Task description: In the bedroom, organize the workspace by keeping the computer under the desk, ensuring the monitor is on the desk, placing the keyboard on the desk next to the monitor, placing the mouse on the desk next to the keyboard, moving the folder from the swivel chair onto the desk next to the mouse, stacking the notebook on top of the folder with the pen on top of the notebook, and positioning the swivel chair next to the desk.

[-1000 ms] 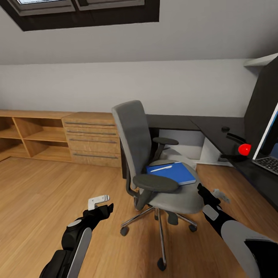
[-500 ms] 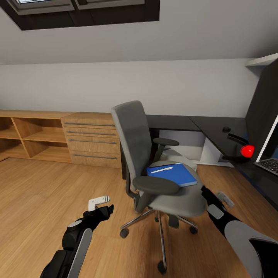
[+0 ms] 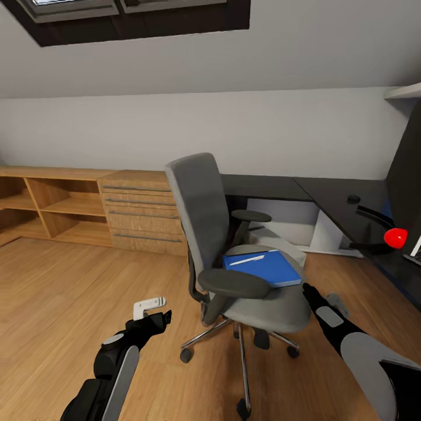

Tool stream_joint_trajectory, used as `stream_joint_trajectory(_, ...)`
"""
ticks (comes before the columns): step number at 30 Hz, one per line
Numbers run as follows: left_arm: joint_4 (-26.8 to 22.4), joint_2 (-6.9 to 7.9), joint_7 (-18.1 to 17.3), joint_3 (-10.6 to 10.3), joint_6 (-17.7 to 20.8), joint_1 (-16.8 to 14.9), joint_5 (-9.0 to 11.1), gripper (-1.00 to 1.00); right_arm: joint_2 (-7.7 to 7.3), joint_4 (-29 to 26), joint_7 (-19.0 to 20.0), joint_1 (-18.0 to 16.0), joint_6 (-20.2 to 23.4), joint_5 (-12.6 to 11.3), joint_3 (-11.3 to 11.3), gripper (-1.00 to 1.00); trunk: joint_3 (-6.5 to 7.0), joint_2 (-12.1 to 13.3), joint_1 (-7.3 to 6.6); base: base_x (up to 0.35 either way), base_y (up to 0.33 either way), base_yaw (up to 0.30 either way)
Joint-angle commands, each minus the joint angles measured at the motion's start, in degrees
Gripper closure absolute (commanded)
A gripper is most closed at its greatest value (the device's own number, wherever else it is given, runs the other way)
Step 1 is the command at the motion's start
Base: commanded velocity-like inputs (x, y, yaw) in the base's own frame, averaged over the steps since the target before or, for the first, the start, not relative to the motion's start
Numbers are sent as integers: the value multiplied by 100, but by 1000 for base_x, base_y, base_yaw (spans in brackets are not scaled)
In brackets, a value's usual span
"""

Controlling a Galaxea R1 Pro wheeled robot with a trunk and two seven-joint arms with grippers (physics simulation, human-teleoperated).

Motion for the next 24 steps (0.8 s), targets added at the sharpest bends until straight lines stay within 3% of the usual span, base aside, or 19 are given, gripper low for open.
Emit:
stream_joint_trajectory(1,-4,-1,52,-7,18,-7,59,-100,17,139,-11,2,-15,-90,79,-100,-6,-1,0,1,0,260)
stream_joint_trajectory(24,1,-3,52,-9,18,-5,68,-100,40,129,6,2,-40,-82,114,-100,-6,-1,0,0,0,275)
